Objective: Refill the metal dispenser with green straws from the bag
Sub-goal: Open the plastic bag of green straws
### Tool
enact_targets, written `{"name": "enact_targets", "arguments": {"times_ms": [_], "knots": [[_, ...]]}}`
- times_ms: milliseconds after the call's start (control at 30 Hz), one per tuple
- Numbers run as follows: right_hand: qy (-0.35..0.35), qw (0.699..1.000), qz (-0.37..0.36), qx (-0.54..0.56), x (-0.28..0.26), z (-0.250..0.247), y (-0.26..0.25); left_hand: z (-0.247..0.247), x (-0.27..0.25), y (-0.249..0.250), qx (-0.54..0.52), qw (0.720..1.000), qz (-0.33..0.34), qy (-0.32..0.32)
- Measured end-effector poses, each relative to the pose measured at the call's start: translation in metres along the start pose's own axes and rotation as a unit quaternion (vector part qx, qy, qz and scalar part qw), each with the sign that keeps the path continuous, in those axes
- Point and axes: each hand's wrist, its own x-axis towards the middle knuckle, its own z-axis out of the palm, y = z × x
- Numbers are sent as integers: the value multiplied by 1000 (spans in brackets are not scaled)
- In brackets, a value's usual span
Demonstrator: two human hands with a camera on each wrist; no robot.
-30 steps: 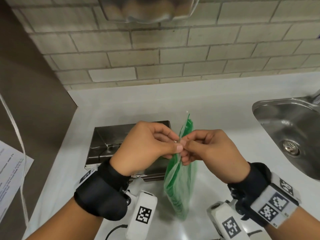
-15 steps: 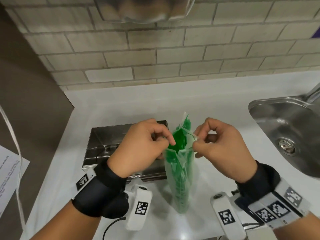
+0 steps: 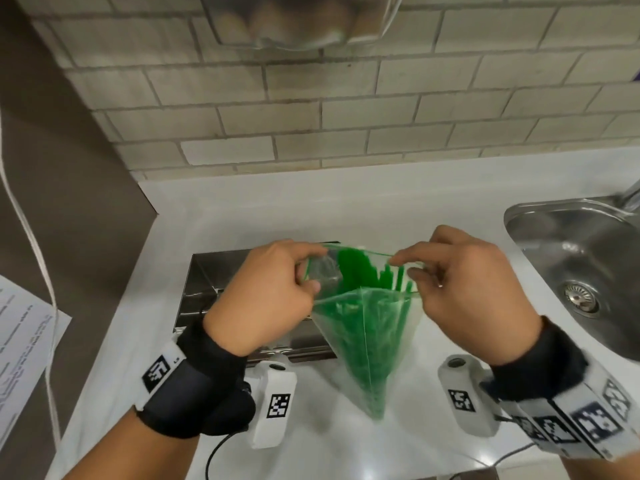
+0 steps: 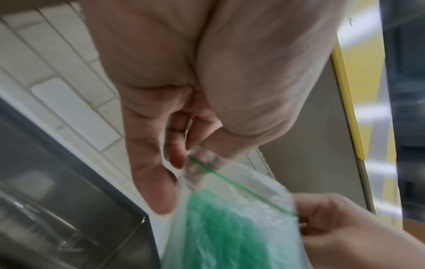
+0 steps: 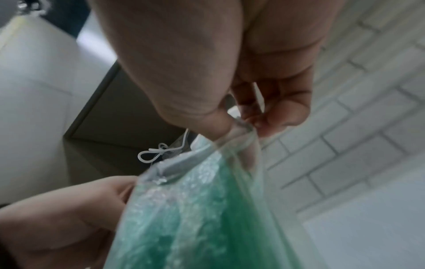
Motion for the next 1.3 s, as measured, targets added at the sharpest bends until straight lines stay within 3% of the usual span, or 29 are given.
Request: {"name": "enact_targets", "arguments": {"times_ms": [133,233,333,400,533,633,667,700,800,867,967,1167,1233,1300], "knots": [[4,998,5,-56,-1,-5,5,2,-2,-6,15,999,24,-29],[-50,995,68,49,2,7,6,13,-3,-7,-103,993,29,-43],[-68,942,195,265,5,15,4,25,-11,-4,-247,961,18,-119],[-63,916,219,329,2,19,1,34,-17,1,-267,951,7,-154],[-82,854,229,459,-3,23,-11,50,-19,14,-256,961,5,-105],[-102,782,210,578,0,9,-15,48,-19,12,-304,951,24,-53],[-103,774,190,595,3,2,-15,45,-19,11,-324,945,35,-35],[-92,785,163,591,5,-6,-16,43,-18,9,-341,939,47,-20],[8,894,72,441,8,-22,-16,38,-17,5,-390,918,70,-5],[11,930,41,366,10,-24,-16,38,-16,4,-405,911,74,-16],[-66,902,53,424,10,-16,-15,40,-15,0,-423,904,70,-18],[6,897,88,432,14,2,-7,42,-18,-7,-431,901,45,17],[5,895,88,437,15,7,-8,40,-16,-5,-440,897,33,32],[-27,920,71,385,13,13,-9,37,-13,-3,-446,893,26,58]]}}
